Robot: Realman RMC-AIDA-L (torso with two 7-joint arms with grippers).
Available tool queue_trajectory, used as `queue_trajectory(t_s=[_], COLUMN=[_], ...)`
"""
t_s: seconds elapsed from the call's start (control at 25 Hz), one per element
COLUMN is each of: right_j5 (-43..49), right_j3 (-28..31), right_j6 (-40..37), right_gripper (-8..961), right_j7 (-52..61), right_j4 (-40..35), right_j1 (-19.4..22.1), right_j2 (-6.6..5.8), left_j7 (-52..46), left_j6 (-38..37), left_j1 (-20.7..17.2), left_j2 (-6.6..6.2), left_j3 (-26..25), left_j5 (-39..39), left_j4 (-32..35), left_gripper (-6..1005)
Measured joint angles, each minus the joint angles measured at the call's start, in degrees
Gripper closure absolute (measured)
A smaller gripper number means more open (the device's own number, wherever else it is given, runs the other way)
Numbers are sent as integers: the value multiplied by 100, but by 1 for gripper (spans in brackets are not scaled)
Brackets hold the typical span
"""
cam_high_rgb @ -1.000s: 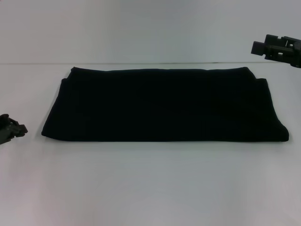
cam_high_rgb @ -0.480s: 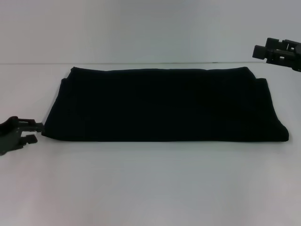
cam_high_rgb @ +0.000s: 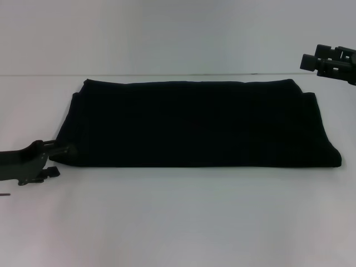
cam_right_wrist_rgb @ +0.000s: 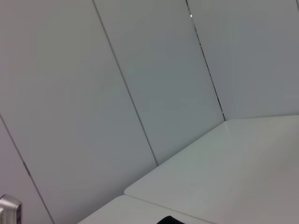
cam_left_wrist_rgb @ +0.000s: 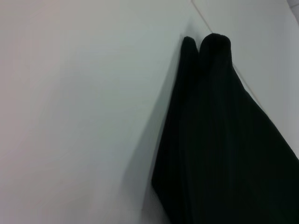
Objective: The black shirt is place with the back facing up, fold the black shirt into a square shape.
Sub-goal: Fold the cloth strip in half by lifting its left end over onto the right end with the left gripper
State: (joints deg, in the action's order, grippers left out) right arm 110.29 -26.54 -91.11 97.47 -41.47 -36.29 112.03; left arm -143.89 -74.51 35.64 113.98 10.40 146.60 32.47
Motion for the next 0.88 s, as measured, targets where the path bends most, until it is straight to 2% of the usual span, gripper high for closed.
queue_trajectory(t_s=[0.08,0.2,0.4,0.88], right_j5=[0,0,0,1], right_j3=[0,0,0,33], right_j6=[-3,-11,-12,-12], right_gripper=[52,52,53,54], right_j7=[0,-1,-1,18], right_j4=[-1,-1,-1,-1], right_j1=[4,10,16,17], right_j2=[0,1,2,-22], left_j7=[-5,-7,-7,197], left_j6=[92,232,352,738], left_j1=[41,106,208,272], left_j2=[1,-21,-39,-44], left_j3=[7,10,9,26], left_j5=[-3,-3,-3,25], left_j4=[-63,-191,-300,-366], left_gripper=[330,136,115,231])
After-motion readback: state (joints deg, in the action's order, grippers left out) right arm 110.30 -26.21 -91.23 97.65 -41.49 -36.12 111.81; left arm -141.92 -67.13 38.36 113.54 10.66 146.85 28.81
